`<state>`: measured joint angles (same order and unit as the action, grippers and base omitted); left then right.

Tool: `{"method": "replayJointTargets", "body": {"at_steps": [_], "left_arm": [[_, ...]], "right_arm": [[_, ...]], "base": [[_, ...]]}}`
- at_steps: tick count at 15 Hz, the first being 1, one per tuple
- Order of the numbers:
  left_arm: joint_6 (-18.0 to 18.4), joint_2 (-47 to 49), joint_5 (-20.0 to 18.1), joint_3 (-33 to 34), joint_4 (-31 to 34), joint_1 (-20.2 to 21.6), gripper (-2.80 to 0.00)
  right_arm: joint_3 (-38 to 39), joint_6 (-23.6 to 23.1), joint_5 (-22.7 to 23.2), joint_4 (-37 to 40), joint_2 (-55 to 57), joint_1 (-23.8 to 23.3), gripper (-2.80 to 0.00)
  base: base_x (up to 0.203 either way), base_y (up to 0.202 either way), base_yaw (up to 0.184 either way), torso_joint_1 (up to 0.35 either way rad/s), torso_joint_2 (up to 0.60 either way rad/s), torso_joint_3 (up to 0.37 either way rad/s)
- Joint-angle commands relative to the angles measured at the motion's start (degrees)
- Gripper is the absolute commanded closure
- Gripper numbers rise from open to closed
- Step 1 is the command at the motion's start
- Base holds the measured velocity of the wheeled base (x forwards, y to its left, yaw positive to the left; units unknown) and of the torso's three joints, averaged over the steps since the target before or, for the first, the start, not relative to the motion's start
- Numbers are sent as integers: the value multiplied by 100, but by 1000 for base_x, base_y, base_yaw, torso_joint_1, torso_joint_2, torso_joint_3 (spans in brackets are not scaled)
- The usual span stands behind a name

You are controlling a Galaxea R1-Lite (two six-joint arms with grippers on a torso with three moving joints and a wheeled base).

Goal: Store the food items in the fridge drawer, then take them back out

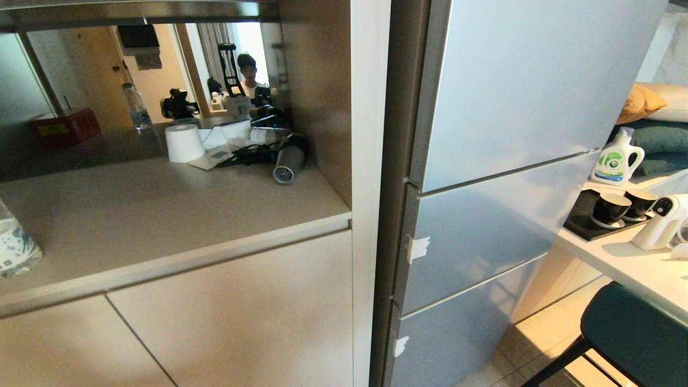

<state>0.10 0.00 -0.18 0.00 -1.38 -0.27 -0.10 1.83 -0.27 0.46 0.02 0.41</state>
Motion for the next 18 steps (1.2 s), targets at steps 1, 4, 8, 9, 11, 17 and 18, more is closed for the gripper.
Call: {"method": "replayJointTargets", "body": {"at_steps": [1, 4, 8, 9, 11, 17, 18], "left_arm": [[-1, 0, 1, 62, -3, 0, 0], [-1, 0, 1, 62, -3, 0, 0], [-1, 0, 1, 62, -3, 0, 0], [-1, 0, 1, 62, -3, 0, 0], [-1, 0, 1, 62, -3, 0, 0], [-1, 0, 1, 62, -3, 0, 0], [-1, 0, 1, 62, -3, 0, 0]], "right_arm": [[1, 1, 0, -2, 6, 2, 0], [1, 1, 0, 6, 6, 2, 0], [1, 1, 0, -2, 6, 2, 0], [1, 1, 0, -2, 6, 2, 0], [1, 1, 0, -2, 6, 2, 0], [1, 1, 0, -2, 6, 2, 0], [1, 1, 0, -2, 6, 2, 0]], "base": [[0, 0, 0, 0, 0, 0], [0, 0, 0, 0, 0, 0], [1, 0, -19, -1, 1, 2], [1, 7, -135, 5, -1, 2], [-1, 4, -176, 5, 3, 4], [0, 9, -173, 2, 1, 1], [-2, 5, -177, 2, -2, 2]]}}
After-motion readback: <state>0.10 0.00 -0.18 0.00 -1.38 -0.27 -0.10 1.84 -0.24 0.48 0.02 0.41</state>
